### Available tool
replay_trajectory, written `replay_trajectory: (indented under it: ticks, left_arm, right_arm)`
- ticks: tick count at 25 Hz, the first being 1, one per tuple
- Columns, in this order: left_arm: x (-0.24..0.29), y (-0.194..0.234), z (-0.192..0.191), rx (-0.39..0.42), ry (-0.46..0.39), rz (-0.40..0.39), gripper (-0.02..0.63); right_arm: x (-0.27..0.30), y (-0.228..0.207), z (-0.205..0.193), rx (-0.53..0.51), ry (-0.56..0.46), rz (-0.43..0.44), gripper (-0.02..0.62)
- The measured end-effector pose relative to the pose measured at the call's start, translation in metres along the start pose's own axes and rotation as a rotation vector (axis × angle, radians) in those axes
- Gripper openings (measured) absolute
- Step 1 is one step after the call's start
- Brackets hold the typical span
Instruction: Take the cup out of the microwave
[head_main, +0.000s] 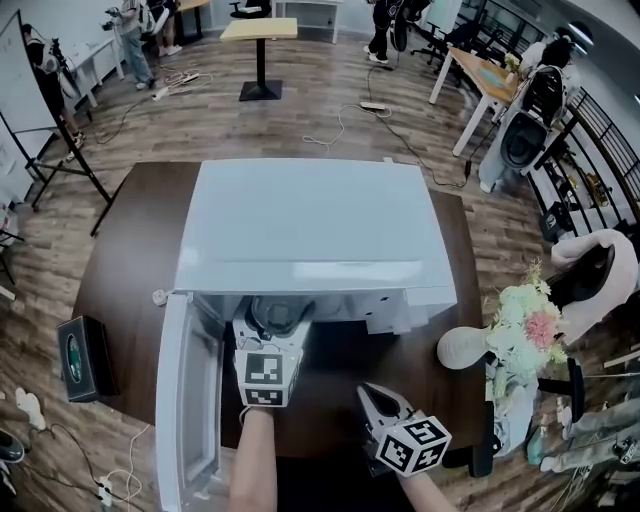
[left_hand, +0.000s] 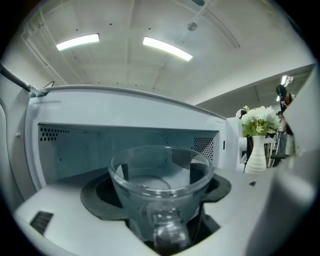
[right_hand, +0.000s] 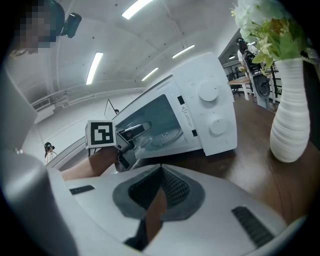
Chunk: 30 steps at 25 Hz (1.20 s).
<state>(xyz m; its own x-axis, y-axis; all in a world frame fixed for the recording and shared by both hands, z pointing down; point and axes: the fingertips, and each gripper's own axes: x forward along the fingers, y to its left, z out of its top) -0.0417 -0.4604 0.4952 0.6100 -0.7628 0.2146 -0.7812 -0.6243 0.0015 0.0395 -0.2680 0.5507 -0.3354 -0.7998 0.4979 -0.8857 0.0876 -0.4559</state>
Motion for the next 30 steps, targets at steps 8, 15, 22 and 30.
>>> replay_trajectory:
  ticks: [8, 15, 22, 30]
  left_arm:
    - [-0.026, -0.016, 0.002, -0.005, -0.003, 0.006, 0.403]
    - [-0.052, -0.021, 0.007, -0.005, 0.006, 0.043, 0.403]
    - [-0.078, -0.031, 0.015, -0.018, -0.016, 0.059, 0.403]
    - [-0.108, -0.041, 0.014, -0.048, 0.001, 0.076, 0.403]
  right_arm:
    - [-0.008, 0.000, 0.003, -0.025, -0.001, 0.017, -0.006]
    - [-0.014, 0.000, 0.004, -0.041, 0.002, 0.039, -0.006]
    - [-0.012, 0.005, 0.012, -0.049, -0.010, 0.074, -0.006]
    - [-0.013, 0.004, 0.025, -0.074, -0.024, 0.091, -0.006]
